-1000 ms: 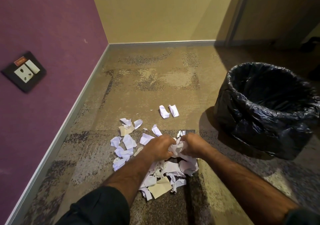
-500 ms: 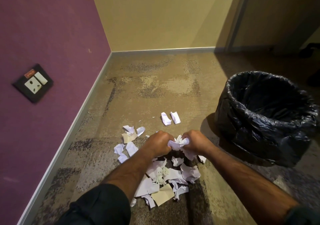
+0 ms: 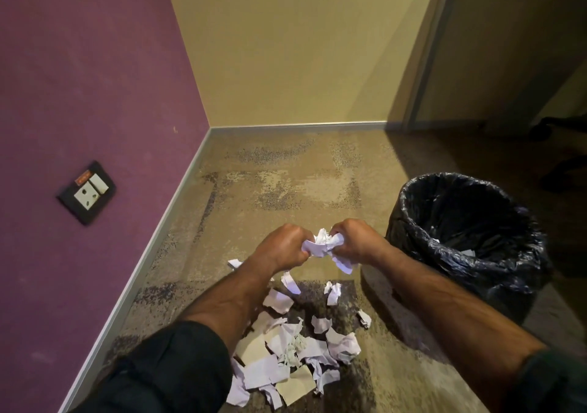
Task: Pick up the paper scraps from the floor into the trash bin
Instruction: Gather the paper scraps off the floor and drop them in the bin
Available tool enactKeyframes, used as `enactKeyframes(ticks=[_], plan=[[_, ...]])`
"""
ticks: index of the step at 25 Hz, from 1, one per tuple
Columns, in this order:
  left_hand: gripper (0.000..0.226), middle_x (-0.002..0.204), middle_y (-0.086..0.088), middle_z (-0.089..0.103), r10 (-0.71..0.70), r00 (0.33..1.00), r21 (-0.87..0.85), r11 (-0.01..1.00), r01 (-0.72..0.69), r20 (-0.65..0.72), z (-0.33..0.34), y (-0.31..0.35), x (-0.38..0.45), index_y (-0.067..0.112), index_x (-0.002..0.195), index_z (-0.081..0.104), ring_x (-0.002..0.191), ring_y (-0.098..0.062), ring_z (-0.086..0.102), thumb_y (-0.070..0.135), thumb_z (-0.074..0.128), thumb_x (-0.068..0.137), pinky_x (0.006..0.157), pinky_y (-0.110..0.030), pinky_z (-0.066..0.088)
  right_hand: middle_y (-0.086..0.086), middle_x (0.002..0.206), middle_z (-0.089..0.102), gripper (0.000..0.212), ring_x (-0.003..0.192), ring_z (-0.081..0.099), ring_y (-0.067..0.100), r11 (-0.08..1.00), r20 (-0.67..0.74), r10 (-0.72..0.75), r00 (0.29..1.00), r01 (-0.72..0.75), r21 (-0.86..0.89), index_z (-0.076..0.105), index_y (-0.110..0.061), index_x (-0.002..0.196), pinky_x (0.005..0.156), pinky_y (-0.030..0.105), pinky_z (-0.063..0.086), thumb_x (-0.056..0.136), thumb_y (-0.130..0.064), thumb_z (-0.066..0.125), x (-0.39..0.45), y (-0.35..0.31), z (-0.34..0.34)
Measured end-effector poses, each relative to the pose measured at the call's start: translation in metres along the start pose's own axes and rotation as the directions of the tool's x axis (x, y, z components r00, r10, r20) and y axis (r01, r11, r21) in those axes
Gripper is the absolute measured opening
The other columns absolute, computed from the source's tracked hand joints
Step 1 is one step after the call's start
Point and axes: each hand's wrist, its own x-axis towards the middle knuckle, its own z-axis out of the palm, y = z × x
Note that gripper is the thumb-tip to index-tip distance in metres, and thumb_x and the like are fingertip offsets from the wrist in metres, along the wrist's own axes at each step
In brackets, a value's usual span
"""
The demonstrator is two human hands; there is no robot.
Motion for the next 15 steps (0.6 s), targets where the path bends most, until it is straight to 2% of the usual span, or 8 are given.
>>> enactKeyframes(ticks=[2, 5, 8, 10, 12, 15], plan=[[0.03, 0.085, -0.001, 0.077, 0.02, 1.0, 0.005, 1.0, -0.02, -0.02, -0.027, 0.013, 0.006, 0.023, 0.097, 0.08, 0.073, -0.02, 0.069, 0.011, 0.062, 0.076, 0.064, -0.036, 0.058, 0.005, 0.082, 0.073, 0.022, 0.071, 0.072, 0.022, 1.0, -0.034, -0.007, 0.999, 0.006, -0.003, 0.068, -0.011, 0.105, 0.067, 0.04, 0.062, 0.084, -0.006, 0.069, -0.003, -0.008, -0.026], [0.03, 0.084, -0.004, 0.076, 0.047, 0.998, 0.035, 0.998, -0.045, -0.047, -0.066, 0.037, 0.016, 0.019, 0.097, 0.08, 0.072, -0.02, 0.069, 0.007, 0.062, 0.077, 0.06, -0.031, 0.055, 0.003, 0.075, 0.073, 0.016, 0.062, 0.071, 0.018, 0.999, -0.091, -0.039, 0.995, 0.038, -0.012, 0.069, -0.012, 0.098, 0.06, 0.033, 0.061, 0.083, -0.008, 0.071, -0.009, -0.013, -0.066], [0.029, 0.085, -0.004, 0.076, 0.08, 0.992, 0.043, 0.996, -0.077, -0.094, -0.099, 0.064, 0.027, 0.019, 0.097, 0.08, 0.073, -0.021, 0.069, 0.005, 0.063, 0.078, 0.06, -0.027, 0.05, 0.002, 0.073, 0.072, 0.011, 0.065, 0.07, 0.022, 0.998, -0.171, -0.052, 0.984, 0.046, -0.039, 0.07, -0.014, 0.09, 0.058, 0.033, 0.056, 0.079, -0.014, 0.072, -0.02, -0.008, -0.109], [0.028, 0.086, -0.005, 0.076, 0.11, 0.987, 0.039, 0.994, -0.106, -0.117, -0.111, 0.081, 0.036, 0.017, 0.098, 0.08, 0.075, -0.022, 0.071, 0.006, 0.064, 0.078, 0.062, -0.029, 0.052, 0.002, 0.078, 0.07, 0.015, 0.073, 0.068, 0.022, 0.999, -0.231, -0.023, 0.973, 0.016, -0.033, 0.072, -0.015, 0.092, 0.063, 0.029, 0.05, 0.078, -0.018, 0.074, -0.03, 0.002, -0.136], [0.027, 0.087, -0.004, 0.076, 0.114, 0.986, 0.023, 0.993, -0.112, -0.119, -0.115, 0.098, 0.044, 0.017, 0.102, 0.079, 0.071, -0.017, 0.07, 0.006, 0.067, 0.08, 0.06, -0.027, 0.053, 0.003, 0.082, 0.071, 0.019, 0.078, 0.066, 0.021, 0.999, -0.28, 0.017, 0.96, -0.024, -0.021, 0.074, -0.015, 0.094, 0.068, 0.032, 0.051, 0.077, -0.022, 0.076, -0.039, 0.017, -0.16], [0.027, 0.092, -0.003, 0.076, 0.137, 0.983, 0.02, 0.991, -0.136, -0.125, -0.113, 0.129, 0.055, 0.017, 0.108, 0.077, 0.07, -0.012, 0.068, 0.008, 0.07, 0.084, 0.058, -0.025, 0.051, 0.002, 0.078, 0.071, 0.019, 0.077, 0.066, 0.022, 0.995, -0.326, 0.072, 0.943, -0.088, -0.036, 0.074, -0.015, 0.089, 0.064, 0.031, 0.05, 0.072, -0.024, 0.073, -0.053, 0.048, -0.187]])
